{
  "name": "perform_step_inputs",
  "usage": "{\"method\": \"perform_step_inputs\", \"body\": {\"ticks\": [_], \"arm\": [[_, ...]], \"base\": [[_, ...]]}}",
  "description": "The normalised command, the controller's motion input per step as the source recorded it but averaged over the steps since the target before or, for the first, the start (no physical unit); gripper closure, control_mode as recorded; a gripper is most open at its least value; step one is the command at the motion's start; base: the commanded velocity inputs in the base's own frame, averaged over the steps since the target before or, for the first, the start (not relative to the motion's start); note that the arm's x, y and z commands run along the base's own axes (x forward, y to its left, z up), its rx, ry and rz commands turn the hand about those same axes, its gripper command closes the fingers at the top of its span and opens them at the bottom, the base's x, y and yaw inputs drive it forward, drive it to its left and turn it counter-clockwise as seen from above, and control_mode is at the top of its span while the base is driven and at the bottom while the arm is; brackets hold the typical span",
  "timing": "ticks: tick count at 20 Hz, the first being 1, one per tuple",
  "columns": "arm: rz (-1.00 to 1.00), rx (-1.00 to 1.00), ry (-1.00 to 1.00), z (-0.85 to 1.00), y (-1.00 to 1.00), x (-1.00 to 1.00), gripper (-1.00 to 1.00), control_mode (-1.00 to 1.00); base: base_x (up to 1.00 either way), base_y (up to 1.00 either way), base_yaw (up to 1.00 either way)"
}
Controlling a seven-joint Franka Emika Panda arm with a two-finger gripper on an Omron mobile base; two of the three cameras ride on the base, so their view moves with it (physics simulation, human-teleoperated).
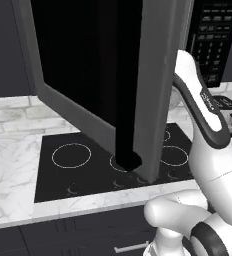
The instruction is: The microwave is finished heating the chicken drumstick and potato. Take the bowl containing the food and place it on the dining counter.
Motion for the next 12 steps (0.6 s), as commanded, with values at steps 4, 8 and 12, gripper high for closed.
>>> {"method": "perform_step_inputs", "body": {"ticks": [4,8,12], "arm": [[0.02,0.09,0.0,0.0,1.0,-0.11,-1.0,-1.0],[0.0,0.0,0.06,0.0,0.92,0.01,-1.0,-1.0],[0.0,0.0,0.01,0.0,0.06,0.01,-1.0,-1.0]], "base": [[0.0,0.0,0.0],[0.0,0.0,0.0],[0.0,0.0,0.0]]}}
